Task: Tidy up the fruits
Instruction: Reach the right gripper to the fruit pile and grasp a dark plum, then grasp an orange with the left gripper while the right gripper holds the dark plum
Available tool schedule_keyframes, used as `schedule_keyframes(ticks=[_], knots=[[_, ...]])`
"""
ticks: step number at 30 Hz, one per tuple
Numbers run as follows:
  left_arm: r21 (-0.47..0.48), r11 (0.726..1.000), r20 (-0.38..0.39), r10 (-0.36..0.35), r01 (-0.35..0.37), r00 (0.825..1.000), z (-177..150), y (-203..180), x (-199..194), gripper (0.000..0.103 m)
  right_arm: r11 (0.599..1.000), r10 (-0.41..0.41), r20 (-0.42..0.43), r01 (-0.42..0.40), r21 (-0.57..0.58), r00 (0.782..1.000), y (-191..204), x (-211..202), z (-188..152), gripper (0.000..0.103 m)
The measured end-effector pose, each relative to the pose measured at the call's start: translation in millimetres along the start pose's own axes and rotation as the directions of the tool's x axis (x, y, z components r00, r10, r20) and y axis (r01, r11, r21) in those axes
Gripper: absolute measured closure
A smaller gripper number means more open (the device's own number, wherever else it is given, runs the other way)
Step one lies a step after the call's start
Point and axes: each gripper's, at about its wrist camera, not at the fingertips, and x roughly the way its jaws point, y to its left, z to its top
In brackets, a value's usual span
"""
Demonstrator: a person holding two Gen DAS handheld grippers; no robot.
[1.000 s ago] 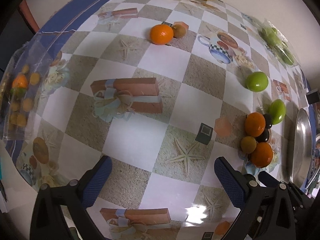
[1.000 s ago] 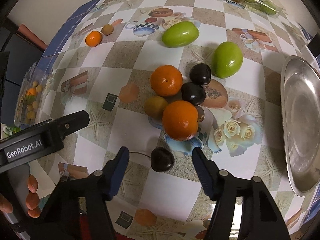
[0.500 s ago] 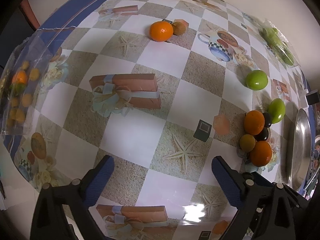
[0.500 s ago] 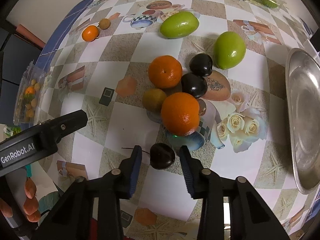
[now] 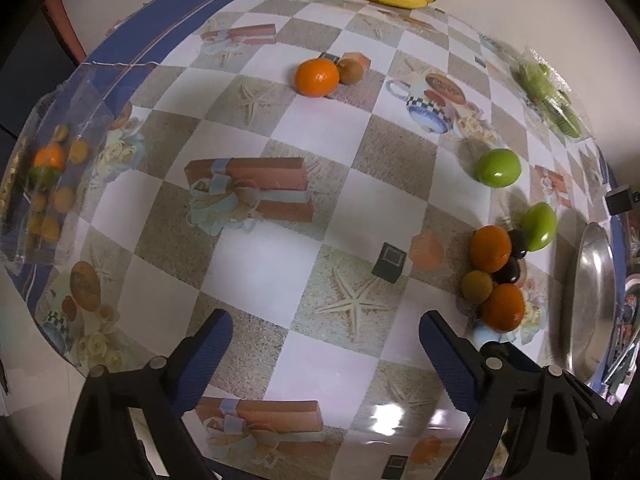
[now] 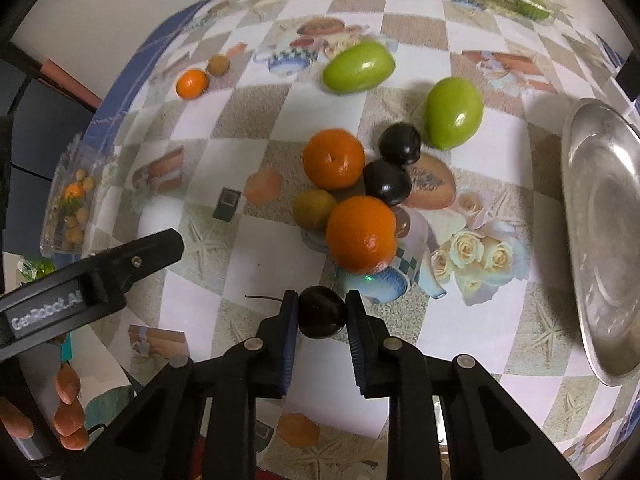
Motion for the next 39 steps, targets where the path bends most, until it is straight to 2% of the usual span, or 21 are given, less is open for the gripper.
schedule_keyframes(ticks=[3, 6, 9, 12, 14, 15, 18, 20, 25, 30, 32, 34, 39], knots=[[0.006, 1.0, 0.011, -0.01, 0.01, 1.0, 1, -6, -6, 0.01, 0.999, 0.015, 0.063, -0.018, 0.042, 0.998, -13, -19, 1, 0.078], [0.026, 0.999, 0.015, -0.02, 0.02, 1.0, 3, -19, -10, 0.011, 0.996, -0.027, 0.104, 0.018, 0.083, 0.994, -26, -33, 3, 0.078], [0.051, 0.998, 0.012, -0.03, 0.029, 0.999, 4, -40, -9, 0.012, 0.989, -0.01, 0.127, -0.01, 0.15, 0.992, -43, -44, 4, 0.078], [0.078, 0.996, 0.004, -0.045, 0.044, 0.999, 6, -66, -7, 0.013, 0.974, -0.1, 0.166, 0.063, 0.217, 0.981, -62, -56, 3, 0.078], [0.111, 0.993, 0.007, -0.039, 0.038, 0.999, 5, -86, -7, 0.015, 0.965, -0.105, 0.182, 0.056, 0.258, 0.978, -75, -63, 3, 0.078], [0.121, 0.992, 0.007, -0.037, 0.036, 0.999, 5, -94, -4, 0.019, 0.959, -0.103, 0.188, 0.047, 0.28, 0.977, -83, -65, 1, 0.078], [0.138, 0.988, -0.018, -0.063, 0.065, 0.998, 4, -116, 3, 0.025, 0.941, -0.135, 0.179, 0.07, 0.331, 0.974, -92, -63, 1, 0.078], [0.139, 0.987, -0.035, -0.079, 0.083, 0.996, 3, -126, 10, 0.03, 0.939, -0.132, 0.18, 0.065, 0.337, 0.975, -95, -64, 0, 0.078], [0.125, 0.989, -0.051, -0.068, 0.074, 0.996, 1, -135, 23, 0.05, 0.942, -0.131, 0.196, 0.061, 0.33, 0.972, -96, -68, 4, 0.078], [0.122, 0.991, -0.061, -0.047, 0.054, 0.997, -2, -136, 35, 0.054, 0.942, -0.134, 0.198, 0.062, 0.331, 0.971, -96, -70, 5, 0.078], [0.123, 0.991, -0.053, -0.053, 0.06, 0.997, -4, -136, 36, 0.058, 0.943, -0.134, 0.2, 0.062, 0.328, 0.971, -96, -72, 4, 0.078], [0.125, 0.989, -0.048, -0.07, 0.075, 0.996, -4, -137, 35, 0.067, 0.944, -0.131, 0.204, 0.059, 0.326, 0.97, -95, -72, 5, 0.078], [0.142, 0.988, -0.027, -0.058, 0.061, 0.998, -6, -141, 35, 0.067, 0.943, -0.127, 0.205, 0.055, 0.327, 0.97, -95, -73, 4, 0.078]])
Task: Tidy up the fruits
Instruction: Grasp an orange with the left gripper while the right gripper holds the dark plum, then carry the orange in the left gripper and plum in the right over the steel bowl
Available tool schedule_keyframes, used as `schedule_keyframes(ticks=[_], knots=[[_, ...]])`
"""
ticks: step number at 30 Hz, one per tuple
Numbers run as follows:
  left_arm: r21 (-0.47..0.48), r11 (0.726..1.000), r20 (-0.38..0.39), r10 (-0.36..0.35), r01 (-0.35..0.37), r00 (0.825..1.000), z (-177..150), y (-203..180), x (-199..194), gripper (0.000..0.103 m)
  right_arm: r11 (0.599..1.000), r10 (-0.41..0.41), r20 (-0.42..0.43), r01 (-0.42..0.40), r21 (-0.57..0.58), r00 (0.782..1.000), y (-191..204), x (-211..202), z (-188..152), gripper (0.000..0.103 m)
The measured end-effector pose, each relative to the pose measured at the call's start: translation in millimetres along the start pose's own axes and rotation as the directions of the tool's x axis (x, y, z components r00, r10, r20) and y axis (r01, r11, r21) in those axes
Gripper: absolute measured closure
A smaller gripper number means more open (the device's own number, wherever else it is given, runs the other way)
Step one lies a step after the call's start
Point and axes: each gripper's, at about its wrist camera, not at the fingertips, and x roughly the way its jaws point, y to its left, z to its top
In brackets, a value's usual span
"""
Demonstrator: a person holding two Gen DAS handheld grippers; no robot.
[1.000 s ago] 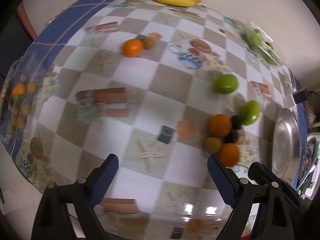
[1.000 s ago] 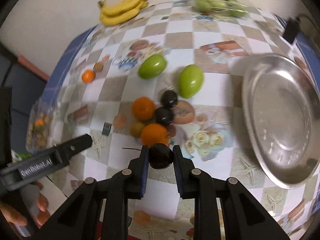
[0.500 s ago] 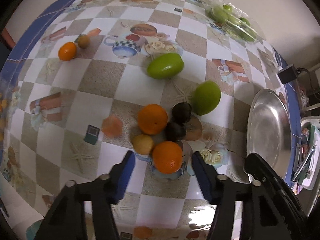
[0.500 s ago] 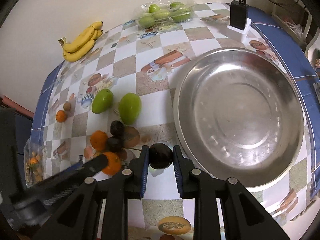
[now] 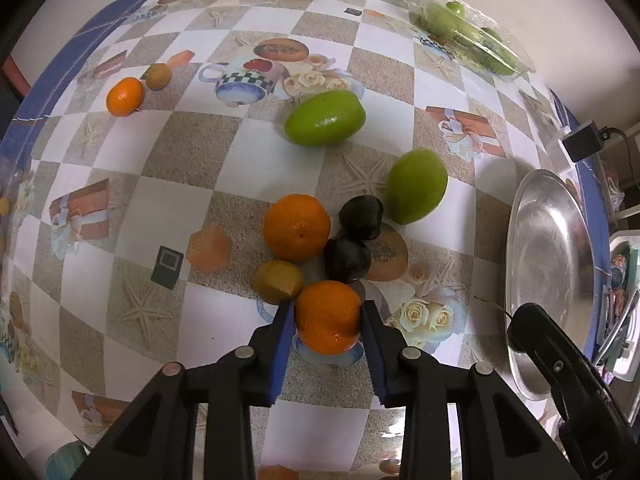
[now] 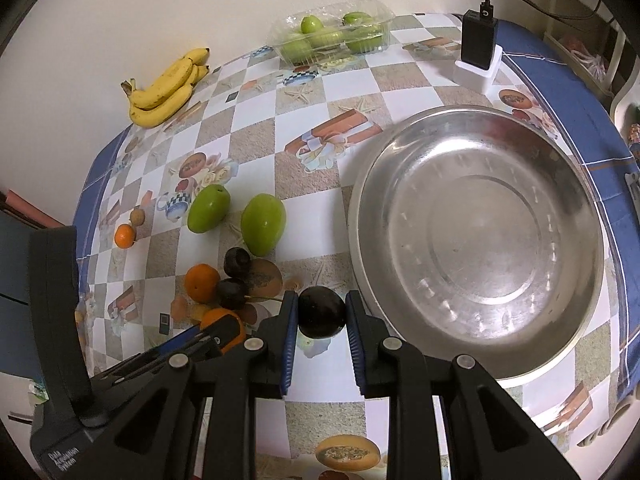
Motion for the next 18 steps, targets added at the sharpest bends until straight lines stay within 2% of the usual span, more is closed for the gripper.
schedule_keyframes(ticks=[9, 13, 18], knots=[[0.024, 0.999, 0.044, -0.029, 0.028, 0.999, -5, -3, -17, 0.068, 1.0, 0.007, 0.009, -0.007, 0.01, 1.0, -3, -1, 2, 0.078], [0.074, 0.996, 0.05, -0.056, 0.052, 0.997, -5, -16, -26, 0.068, 0.999, -0.034, 0.03, 0.033, 0.034, 0.999, -16, -5, 7, 0.078], [0.152, 0.985, 0.055, -0.095, 0.086, 0.994, 0, -52, -32, 0.068, 0.988, -0.107, 0.038, 0.102, 0.113, 0.994, -46, -7, 15, 0.078]])
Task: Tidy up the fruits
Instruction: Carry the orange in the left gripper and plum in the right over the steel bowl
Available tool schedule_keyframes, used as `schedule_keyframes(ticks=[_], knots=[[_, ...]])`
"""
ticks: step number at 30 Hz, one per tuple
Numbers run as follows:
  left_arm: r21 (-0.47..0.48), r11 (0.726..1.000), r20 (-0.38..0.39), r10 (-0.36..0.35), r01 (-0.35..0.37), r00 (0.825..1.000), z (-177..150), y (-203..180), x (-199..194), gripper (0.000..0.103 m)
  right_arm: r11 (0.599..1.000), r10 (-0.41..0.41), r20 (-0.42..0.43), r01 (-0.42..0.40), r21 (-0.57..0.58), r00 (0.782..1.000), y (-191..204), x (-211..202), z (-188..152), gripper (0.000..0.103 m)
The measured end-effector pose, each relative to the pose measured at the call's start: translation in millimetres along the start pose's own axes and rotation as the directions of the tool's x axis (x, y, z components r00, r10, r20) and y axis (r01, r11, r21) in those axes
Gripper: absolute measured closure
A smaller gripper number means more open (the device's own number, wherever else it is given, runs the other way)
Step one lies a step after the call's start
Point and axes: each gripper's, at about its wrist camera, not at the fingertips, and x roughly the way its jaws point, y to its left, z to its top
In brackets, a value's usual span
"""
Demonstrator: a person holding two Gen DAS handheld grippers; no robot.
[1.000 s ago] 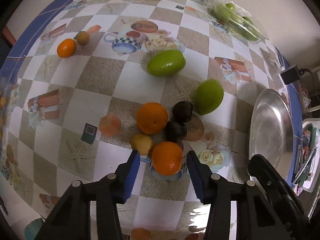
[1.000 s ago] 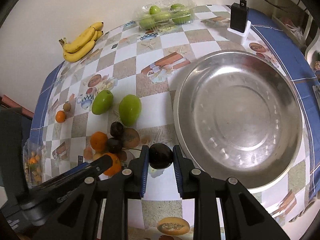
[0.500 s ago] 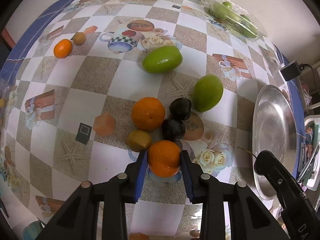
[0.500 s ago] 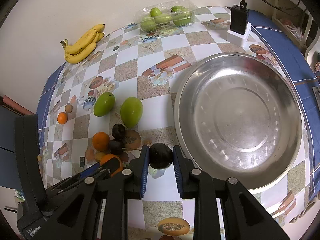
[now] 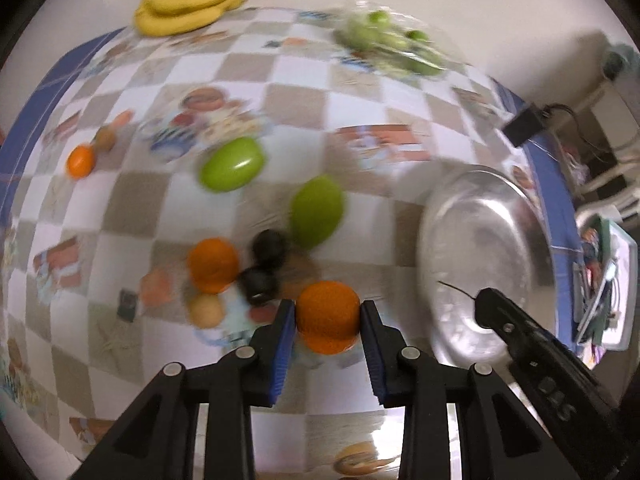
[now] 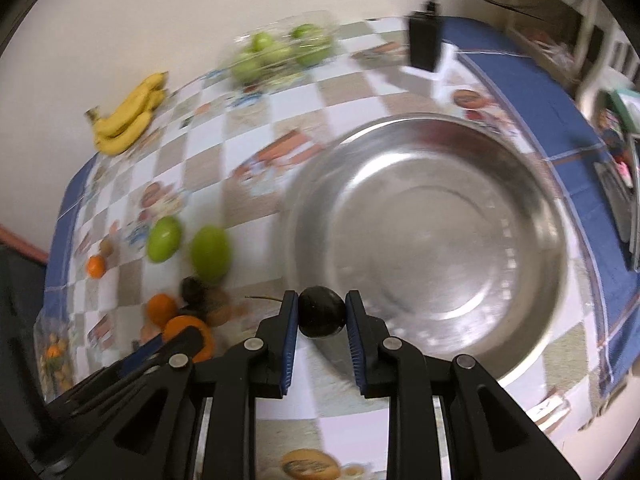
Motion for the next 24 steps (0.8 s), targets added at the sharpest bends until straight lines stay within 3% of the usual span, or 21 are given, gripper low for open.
schedule_keyframes(ticks=[6, 11, 24], knots=[[0.101, 0.993, -0.015, -0.054, 0.056, 0.998, 12, -50, 9, 0.068, 0.991, -0.087, 0.02, 0.085, 0.108, 0.996, -39, 0, 14, 0.078], [0.177, 0.983, -0.025, -0.055, 0.058, 0.998, 19, -83, 26, 0.068, 0.972, -0.136, 0.027, 0.128, 0.195, 0.99, -70, -1, 22, 0.078], [0.244, 0.968, -0.031, -0.054, 0.06, 0.998, 23, -109, 58, 0.068, 0.941, -0.177, 0.005, 0.167, 0.294, 0.984, -95, 17, 32, 0.078]])
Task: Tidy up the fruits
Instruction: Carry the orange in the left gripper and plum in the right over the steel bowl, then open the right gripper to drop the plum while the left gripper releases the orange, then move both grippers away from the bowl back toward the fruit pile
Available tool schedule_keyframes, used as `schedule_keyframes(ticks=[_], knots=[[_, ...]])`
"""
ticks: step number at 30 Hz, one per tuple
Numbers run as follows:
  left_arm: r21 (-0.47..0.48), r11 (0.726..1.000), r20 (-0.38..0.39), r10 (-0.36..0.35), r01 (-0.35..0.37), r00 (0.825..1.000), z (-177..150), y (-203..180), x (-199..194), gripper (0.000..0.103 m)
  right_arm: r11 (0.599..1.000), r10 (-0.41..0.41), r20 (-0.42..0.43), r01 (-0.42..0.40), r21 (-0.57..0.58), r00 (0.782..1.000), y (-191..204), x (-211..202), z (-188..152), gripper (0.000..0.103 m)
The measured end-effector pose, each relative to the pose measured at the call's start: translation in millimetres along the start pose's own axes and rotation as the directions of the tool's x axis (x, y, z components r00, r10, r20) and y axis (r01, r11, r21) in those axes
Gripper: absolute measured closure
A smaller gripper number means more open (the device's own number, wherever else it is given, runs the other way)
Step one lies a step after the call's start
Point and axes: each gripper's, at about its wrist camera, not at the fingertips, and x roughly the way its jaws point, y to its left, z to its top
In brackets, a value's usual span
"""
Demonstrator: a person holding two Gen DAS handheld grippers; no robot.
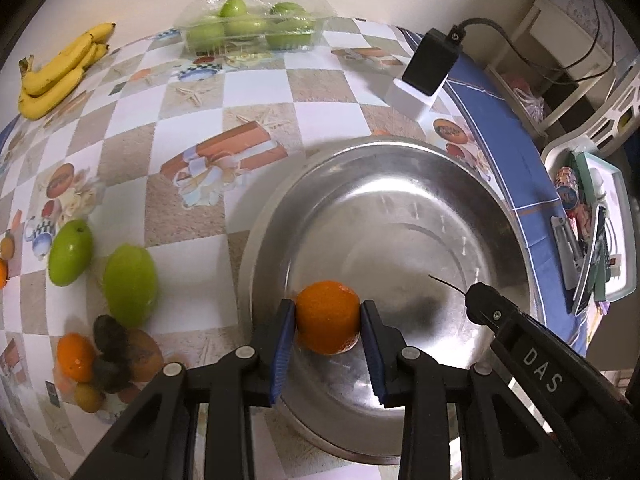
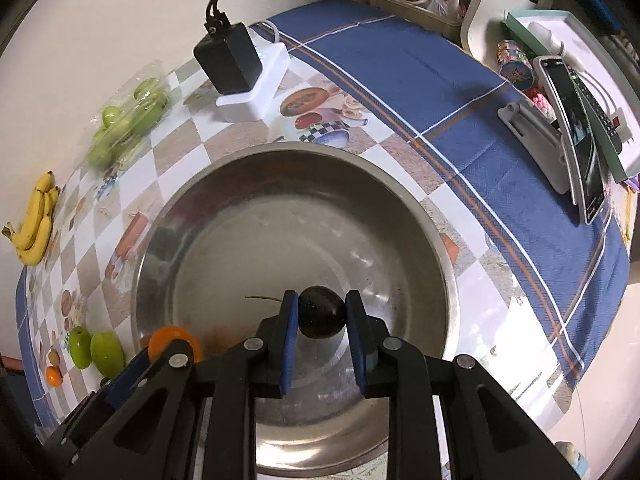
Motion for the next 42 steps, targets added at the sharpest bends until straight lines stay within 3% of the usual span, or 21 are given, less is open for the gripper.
schedule_keyframes(ticks=[14, 16, 18, 21, 23, 26, 34, 42], knots=[[-0.003, 1.0, -0.004, -0.008, 0.008, 1.0, -2, 1, 9, 0.067, 1.0, -0.028, -0.026, 0.028, 0.0, 0.999, 2, 10, -1, 0.078], [-0.004, 1.0, -0.009, -0.012, 0.012, 1.0, -3, 1, 9, 0.066, 0.999, -0.037, -0.023, 0.037, 0.0, 0.999, 1, 9, -1, 0.075], [-0.005, 1.0, -0.012, -0.015, 0.015, 1.0, -3, 2, 8, 0.065, 0.999, -0.043, -0.018, 0.043, 0.007, 0.999, 0, 8, 0, 0.059], [-0.006, 1.0, -0.003, -0.029, 0.029, 1.0, -3, 1, 3, 0.064, 0.999, -0.039, -0.004, 0.039, 0.013, 0.999, -1, 4, 1, 0.056], [0.0, 0.999, 0.015, -0.037, 0.037, 0.999, -2, 0, -3, 0.058, 0.999, -0.041, 0.007, 0.041, 0.013, 0.999, -1, 2, 1, 0.055], [-0.004, 0.999, 0.03, -0.036, 0.036, 0.999, -1, 1, -10, 0.053, 0.999, -0.041, 0.027, 0.041, 0.021, 0.999, -3, -3, 2, 0.047], [-0.096, 0.995, 0.052, 0.038, -0.033, 0.998, 1, 26, -24, 0.048, 0.999, -0.048, 0.049, 0.047, 0.013, 0.998, -2, -8, 2, 0.046], [-0.254, 0.959, 0.03, 0.141, -0.129, 0.989, 1, 73, -30, 0.04, 0.998, -0.019, 0.024, 0.02, -0.056, 1.0, 12, -6, -3, 0.044]])
